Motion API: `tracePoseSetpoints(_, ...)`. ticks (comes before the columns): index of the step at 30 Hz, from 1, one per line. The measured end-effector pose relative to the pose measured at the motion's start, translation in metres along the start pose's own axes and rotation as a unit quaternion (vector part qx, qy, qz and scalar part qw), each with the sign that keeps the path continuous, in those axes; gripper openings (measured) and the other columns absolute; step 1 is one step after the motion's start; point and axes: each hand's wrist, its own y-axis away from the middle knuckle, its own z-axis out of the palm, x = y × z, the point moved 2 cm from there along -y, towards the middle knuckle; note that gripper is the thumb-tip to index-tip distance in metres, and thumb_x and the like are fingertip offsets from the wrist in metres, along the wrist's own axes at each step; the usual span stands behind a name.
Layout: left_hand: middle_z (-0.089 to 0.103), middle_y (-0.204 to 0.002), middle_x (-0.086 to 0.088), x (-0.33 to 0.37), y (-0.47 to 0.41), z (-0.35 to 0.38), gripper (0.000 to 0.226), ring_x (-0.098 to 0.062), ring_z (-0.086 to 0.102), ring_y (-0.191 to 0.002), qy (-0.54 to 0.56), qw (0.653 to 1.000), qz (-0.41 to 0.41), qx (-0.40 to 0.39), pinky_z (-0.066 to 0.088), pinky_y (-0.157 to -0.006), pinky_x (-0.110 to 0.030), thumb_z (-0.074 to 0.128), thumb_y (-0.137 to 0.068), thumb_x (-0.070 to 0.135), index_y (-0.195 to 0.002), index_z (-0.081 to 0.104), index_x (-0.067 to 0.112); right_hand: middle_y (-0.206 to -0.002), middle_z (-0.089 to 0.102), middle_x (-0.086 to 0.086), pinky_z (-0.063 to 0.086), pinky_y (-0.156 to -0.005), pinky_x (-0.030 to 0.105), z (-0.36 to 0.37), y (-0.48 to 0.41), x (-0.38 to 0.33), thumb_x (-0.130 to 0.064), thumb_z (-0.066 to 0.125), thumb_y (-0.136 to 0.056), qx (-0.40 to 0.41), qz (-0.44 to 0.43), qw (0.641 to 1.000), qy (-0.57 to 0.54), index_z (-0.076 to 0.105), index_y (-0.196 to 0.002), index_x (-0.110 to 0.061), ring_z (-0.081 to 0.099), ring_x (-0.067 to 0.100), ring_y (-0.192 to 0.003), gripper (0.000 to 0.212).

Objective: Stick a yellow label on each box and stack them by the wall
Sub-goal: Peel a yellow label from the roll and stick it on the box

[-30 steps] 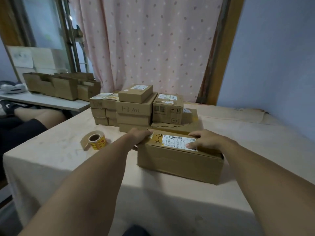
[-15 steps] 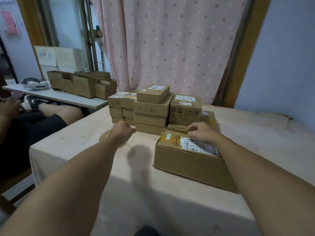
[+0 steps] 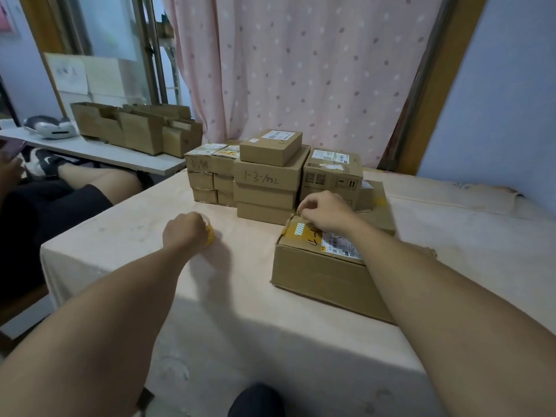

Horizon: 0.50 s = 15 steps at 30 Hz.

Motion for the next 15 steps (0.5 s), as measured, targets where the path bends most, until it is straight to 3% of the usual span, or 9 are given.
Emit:
tracePoseSetpoints(4, 0.067, -0.086, -0.009, 0.012, -0.005, -0.017, 0.015, -0.030, 0.058, -0.081, 0.155, 0.987, 0.027, 0.017, 0.041, -0.059, -0.031, 0.066, -0.087, 0.019, -0.094, 0.079, 0.015, -0.110, 0.066, -0.004, 0.044, -0.082, 0.030, 0.007, -0.003, -0.007, -0.019, 0.057, -0.097, -0.006, -0.008, 1.000, -0.019, 0.074, -0.110, -0.021, 0.059, 0.014, -0.102, 0.021)
tracePoseSetpoints(7, 0.071, -0.094, -0.008, 0.037, 0.001, -0.032, 0.018, -0.027, 0.062, -0.089, 0.298, 0.952, 0.052, 0.047, 0.050, -0.072, -0.038, 0.075, -0.087, 0.019, -0.103, 0.078, 0.012, -0.113, 0.066, -0.006, 0.051, -0.089, 0.035, 0.009, -0.008, -0.016, -0.023, 0.060, -0.096, 0.001, -0.007, 0.998, -0.067, 0.072, -0.111, -0.024, 0.060, 0.014, -0.107, 0.019)
tracePoseSetpoints(10, 0.071, -0.097, -0.006, 0.067, 0.011, -0.039, 0.030, -0.021, 0.065, -0.095, 0.404, 0.911, 0.077, 0.026, 0.052, -0.089, -0.040, 0.080, -0.084, 0.017, -0.111, 0.075, 0.006, -0.116, 0.065, -0.006, 0.051, -0.087, 0.033, 0.007, -0.012, -0.024, -0.036, 0.062, -0.096, 0.018, 0.010, 0.993, -0.117, 0.068, -0.119, -0.025, 0.061, 0.013, -0.104, 0.026)
tracePoseSetpoints(13, 0.074, -0.101, -0.006, 0.100, 0.018, -0.041, 0.032, -0.022, 0.068, -0.099, 0.454, 0.884, 0.106, -0.006, 0.054, -0.092, -0.040, 0.082, -0.081, 0.017, -0.111, 0.075, 0.007, -0.116, 0.068, -0.004, 0.052, -0.096, 0.041, 0.000, -0.014, -0.027, -0.044, 0.059, -0.096, 0.030, 0.031, 0.981, -0.192, 0.064, -0.119, -0.024, 0.063, 0.015, -0.108, 0.031)
tracePoseSetpoints(15, 0.074, -0.103, -0.007, 0.121, 0.021, -0.044, 0.033, -0.021, 0.068, -0.099, 0.470, 0.873, 0.132, -0.016, 0.054, -0.089, -0.038, 0.082, -0.081, 0.016, -0.111, 0.075, 0.007, -0.112, 0.070, -0.003, 0.053, -0.094, 0.039, -0.010, -0.012, -0.025, -0.036, 0.055, -0.101, 0.060, 0.053, 0.964, -0.252, 0.063, -0.113, -0.024, 0.064, 0.015, -0.106, 0.018)
